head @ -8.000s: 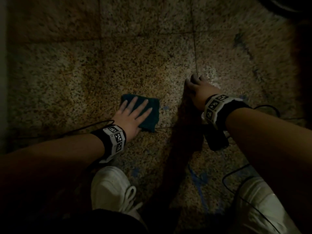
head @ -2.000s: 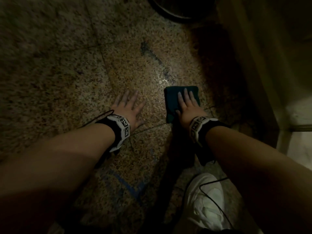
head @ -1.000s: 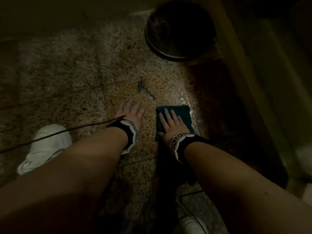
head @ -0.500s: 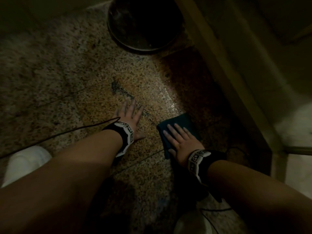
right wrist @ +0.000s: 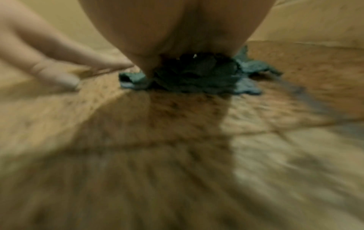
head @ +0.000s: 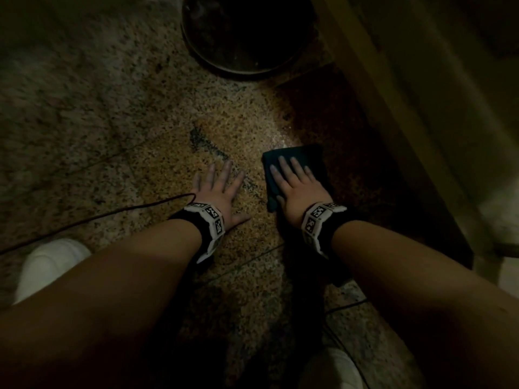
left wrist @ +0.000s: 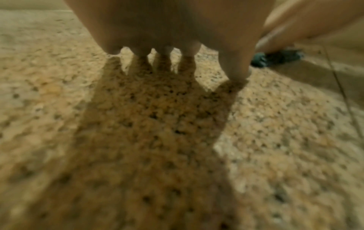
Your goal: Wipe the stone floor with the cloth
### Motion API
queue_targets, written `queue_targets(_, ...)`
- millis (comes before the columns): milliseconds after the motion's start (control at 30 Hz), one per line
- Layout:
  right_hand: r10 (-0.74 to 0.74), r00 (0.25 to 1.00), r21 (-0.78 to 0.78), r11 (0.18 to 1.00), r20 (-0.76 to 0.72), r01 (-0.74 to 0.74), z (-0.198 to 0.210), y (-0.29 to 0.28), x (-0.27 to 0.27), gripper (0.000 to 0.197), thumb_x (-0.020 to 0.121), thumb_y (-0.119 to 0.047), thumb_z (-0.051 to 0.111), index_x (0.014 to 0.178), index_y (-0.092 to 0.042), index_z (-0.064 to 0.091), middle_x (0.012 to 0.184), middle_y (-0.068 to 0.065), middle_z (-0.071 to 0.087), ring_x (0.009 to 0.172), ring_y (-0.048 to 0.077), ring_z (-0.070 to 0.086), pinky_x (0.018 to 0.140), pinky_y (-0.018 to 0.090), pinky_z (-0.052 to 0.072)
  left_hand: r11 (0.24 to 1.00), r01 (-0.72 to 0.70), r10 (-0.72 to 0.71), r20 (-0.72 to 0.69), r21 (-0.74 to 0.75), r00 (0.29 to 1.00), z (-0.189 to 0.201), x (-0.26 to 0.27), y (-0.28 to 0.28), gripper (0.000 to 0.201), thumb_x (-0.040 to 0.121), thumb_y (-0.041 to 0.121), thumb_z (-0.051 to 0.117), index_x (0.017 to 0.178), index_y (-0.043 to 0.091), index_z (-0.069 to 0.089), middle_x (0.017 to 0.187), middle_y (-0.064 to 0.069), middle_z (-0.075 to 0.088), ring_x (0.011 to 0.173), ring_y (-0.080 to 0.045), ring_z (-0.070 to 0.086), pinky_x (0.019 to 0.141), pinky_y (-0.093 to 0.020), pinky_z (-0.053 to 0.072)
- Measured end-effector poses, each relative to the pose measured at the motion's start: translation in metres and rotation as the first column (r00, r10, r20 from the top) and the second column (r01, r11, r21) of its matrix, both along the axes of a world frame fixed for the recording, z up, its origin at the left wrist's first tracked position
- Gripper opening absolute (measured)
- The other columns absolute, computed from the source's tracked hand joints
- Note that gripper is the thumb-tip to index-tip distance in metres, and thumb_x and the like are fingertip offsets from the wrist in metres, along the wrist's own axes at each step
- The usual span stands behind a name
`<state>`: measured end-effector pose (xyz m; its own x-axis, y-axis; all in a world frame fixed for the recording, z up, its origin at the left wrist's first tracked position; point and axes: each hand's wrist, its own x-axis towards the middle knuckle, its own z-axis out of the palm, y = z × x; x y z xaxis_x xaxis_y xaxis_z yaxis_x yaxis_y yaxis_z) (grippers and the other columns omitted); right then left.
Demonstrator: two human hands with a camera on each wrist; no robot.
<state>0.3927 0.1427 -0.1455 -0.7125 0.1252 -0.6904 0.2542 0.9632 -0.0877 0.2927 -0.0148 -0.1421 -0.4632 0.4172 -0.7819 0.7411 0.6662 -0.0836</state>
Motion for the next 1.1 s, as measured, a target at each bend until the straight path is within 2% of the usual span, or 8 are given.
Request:
queue_targets(167, 0.054, 0.999, 0.009, 0.999, 0.010, -0.054, 0.000, 0.009, 0.048, 0.064, 0.102, -0.040, 0.019, 0.148, -0.023, -0.022, 0.150, -0.001, -0.035, 0.142, 0.021, -0.026, 0.115, 0.035, -0.014, 0.999, 0.023, -0.022, -0.021, 0.034, 1.000, 0.002, 0.000, 0.002, 0.099, 0.082, 0.079, 0.031, 0.145, 0.029, -0.027, 0.152, 0.000, -0.033, 0.142, -0.029, -0.024, 0.115, -0.049, -0.008)
queue_targets(300, 0.056, 0.996, 0.006, 0.998, 0.066, -0.056, -0.001, 0.016, 0.077, 0.065, 0.102, -0.042, 0.019, 0.147, -0.022, -0.024, 0.145, -0.003, -0.038, 0.131, 0.014, -0.036, 0.114, 0.036, -0.014, 0.996, 0.063, -0.062, -0.021, 0.066, 0.998, 0.005, 0.001, 0.016, 0.100, 0.082, 0.077, 0.034, 0.147, 0.028, -0.023, 0.154, 0.001, -0.028, 0.143, -0.028, -0.022, 0.115, -0.047, -0.008)
queue_targets(400, 0.051, 0.997, -0.007, 0.999, 0.049, -0.051, -0.001, 0.017, 0.077, 0.066, 0.102, -0.042, 0.020, 0.148, -0.022, -0.022, 0.138, -0.003, -0.041, 0.138, 0.018, -0.032, 0.115, 0.037, -0.014, 0.994, 0.069, -0.069, 0.001, 0.083, 0.998, 0.005, 0.005, 0.025, 0.095, 0.085, 0.073, 0.035, 0.148, 0.029, -0.020, 0.155, 0.001, -0.028, 0.144, -0.028, -0.019, 0.116, -0.045, -0.006)
queue_targets(567, 0.087, 0.996, 0.009, 0.996, 0.032, -0.087, 0.002, 0.025, 0.060, 0.064, 0.103, -0.039, 0.023, 0.150, -0.022, -0.017, 0.155, 0.000, -0.028, 0.143, 0.023, -0.023, 0.116, 0.037, -0.010, 0.994, 0.045, -0.042, -0.029, 0.097, 0.999, -0.002, 0.012, 0.027, 0.085, 0.092, 0.064, 0.032, 0.148, 0.027, -0.021, 0.154, -0.003, -0.029, 0.143, -0.030, -0.020, 0.116, -0.046, -0.004)
queue_targets(667, 0.046, 0.998, 0.012, 0.999, -0.031, -0.046, 0.001, 0.033, 0.035, 0.064, 0.103, -0.036, 0.026, 0.150, -0.024, -0.015, 0.157, 0.000, -0.024, 0.145, 0.022, -0.020, 0.117, 0.037, -0.006, 0.992, 0.037, -0.032, -0.049, 0.119, 0.998, -0.003, 0.013, 0.025, 0.082, 0.093, 0.065, 0.029, 0.148, 0.028, -0.021, 0.154, -0.004, -0.029, 0.143, -0.029, -0.020, 0.116, -0.045, -0.004)
queue_targets(833, 0.009, 0.999, 0.022, 1.000, -0.036, -0.008, -0.002, 0.040, 0.013, 0.063, 0.103, -0.035, 0.026, 0.150, -0.026, -0.015, 0.156, -0.003, -0.025, 0.145, 0.021, -0.019, 0.117, 0.035, -0.005, 0.984, 0.045, -0.038, -0.044, 0.174, 0.998, 0.001, 0.011, 0.036, 0.076, 0.096, 0.059, 0.026, 0.149, 0.028, -0.019, 0.155, -0.002, -0.026, 0.144, -0.029, -0.018, 0.116, -0.045, -0.005)
queue_targets(967, 0.038, 0.998, 0.046, 0.998, -0.049, -0.036, -0.003, 0.042, 0.021, 0.061, 0.103, -0.035, 0.024, 0.150, -0.026, -0.014, 0.157, -0.001, -0.023, 0.145, 0.022, -0.017, 0.117, 0.035, -0.005, 0.982, 0.086, -0.080, -0.041, 0.167, 0.996, 0.002, 0.013, 0.045, 0.076, 0.096, 0.058, 0.026, 0.149, 0.027, -0.018, 0.156, -0.003, -0.025, 0.144, -0.029, -0.018, 0.117, -0.046, -0.004)
queue_targets(1100, 0.027, 0.999, 0.039, 0.999, -0.042, -0.026, -0.005, 0.049, 0.061, 0.063, 0.103, -0.036, 0.026, 0.150, -0.027, -0.014, 0.158, 0.001, -0.021, 0.146, 0.025, -0.015, 0.117, 0.037, -0.005, 0.980, 0.111, -0.103, -0.060, 0.162, 0.993, 0.002, 0.016, 0.046, 0.076, 0.096, 0.058, 0.026, 0.149, 0.026, -0.018, 0.156, -0.004, -0.024, 0.144, -0.030, -0.017, 0.117, -0.046, -0.004)
